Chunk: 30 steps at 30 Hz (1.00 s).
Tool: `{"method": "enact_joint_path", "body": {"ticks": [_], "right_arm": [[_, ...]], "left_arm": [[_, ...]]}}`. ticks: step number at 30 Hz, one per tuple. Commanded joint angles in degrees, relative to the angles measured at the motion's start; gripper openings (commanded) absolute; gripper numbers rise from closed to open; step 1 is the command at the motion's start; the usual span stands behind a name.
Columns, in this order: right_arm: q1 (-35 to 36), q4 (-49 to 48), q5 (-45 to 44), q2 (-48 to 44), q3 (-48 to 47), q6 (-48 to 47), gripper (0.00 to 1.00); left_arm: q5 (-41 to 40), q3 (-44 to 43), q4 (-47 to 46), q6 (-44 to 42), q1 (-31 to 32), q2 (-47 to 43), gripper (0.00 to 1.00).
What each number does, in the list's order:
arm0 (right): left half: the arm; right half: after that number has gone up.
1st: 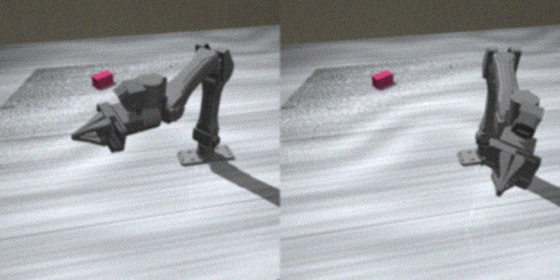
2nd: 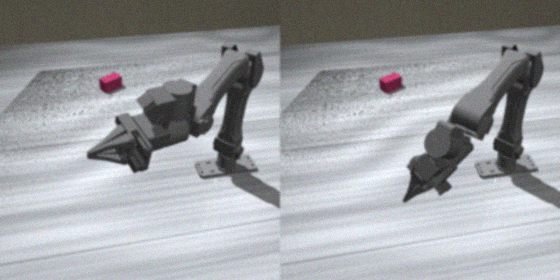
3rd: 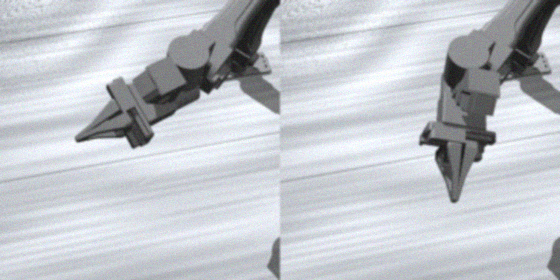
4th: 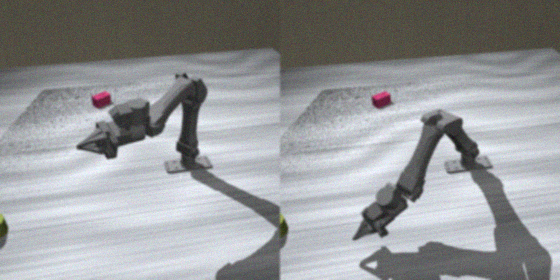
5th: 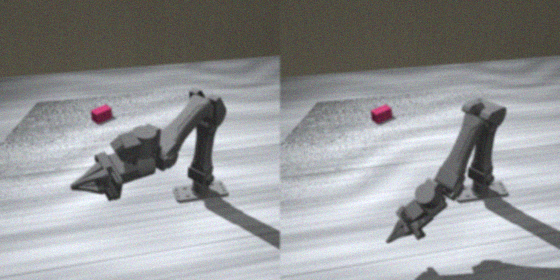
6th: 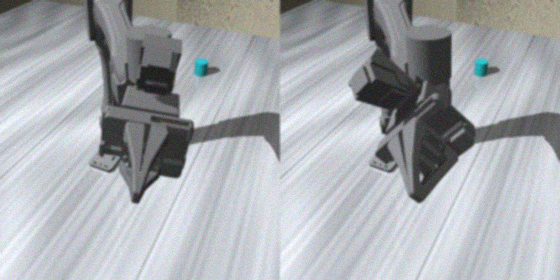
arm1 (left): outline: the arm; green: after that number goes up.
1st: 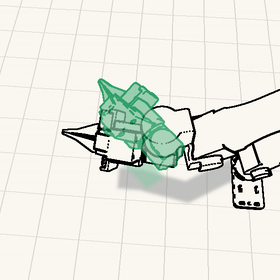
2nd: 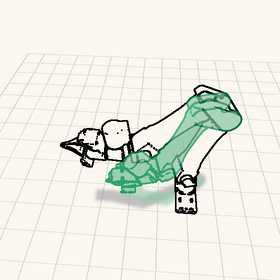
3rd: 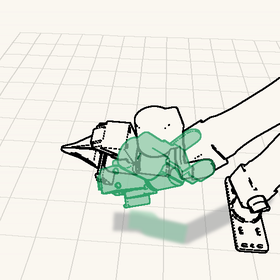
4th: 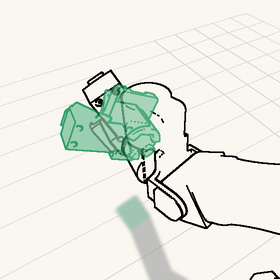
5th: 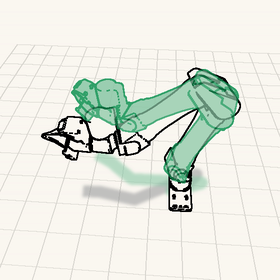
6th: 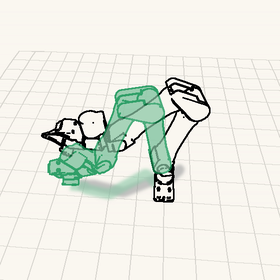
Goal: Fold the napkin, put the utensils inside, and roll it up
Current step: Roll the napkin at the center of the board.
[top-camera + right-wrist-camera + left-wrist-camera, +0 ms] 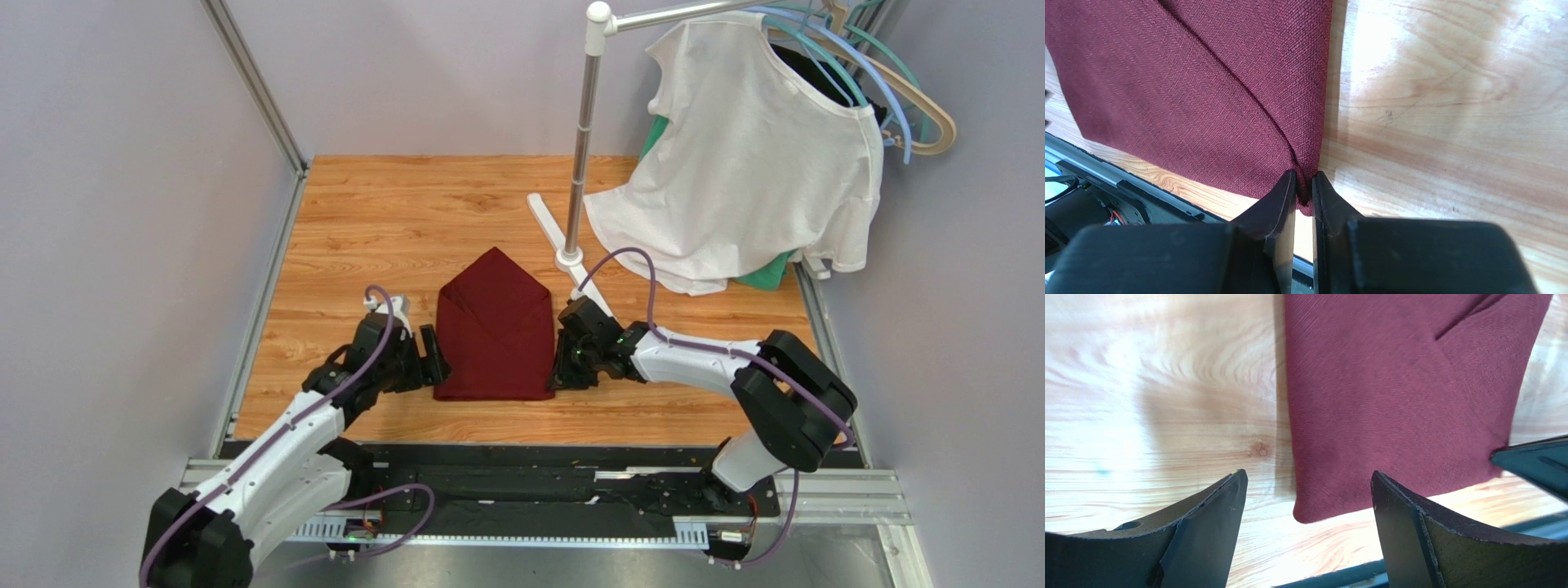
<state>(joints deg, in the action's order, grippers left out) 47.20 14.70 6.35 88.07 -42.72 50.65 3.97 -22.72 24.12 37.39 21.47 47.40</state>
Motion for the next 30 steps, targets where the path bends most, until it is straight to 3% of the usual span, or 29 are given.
{"method": "enact_joint_path", "body": {"ticks": [1, 7, 15, 30], "right_arm": [[0.09, 8.50, -2.13, 0.70, -2.71, -3.36, 0.00], [-1.23, 13.16, 0.32, 0.52, -5.36, -6.35, 0.00], [-5.27, 14.57, 7.97, 0.70, -4.83, -9.95, 0.00], [-14.06, 21.86, 22.91, 8.34, -10.01, -19.01, 0.00]], "left_arm": [[-11.87, -4.26, 1.46, -4.95, 9.27, -2.13, 0.83], [-11.35, -2.69, -11.62, -12.58, 20.44, -1.87, 0.79], [-5.99, 2.33, -27.25, -21.21, 28.18, -1.08, 0.77], [-3.18, -2.06, -38.18, -31.93, 37.85, 15.70, 0.77]]}}
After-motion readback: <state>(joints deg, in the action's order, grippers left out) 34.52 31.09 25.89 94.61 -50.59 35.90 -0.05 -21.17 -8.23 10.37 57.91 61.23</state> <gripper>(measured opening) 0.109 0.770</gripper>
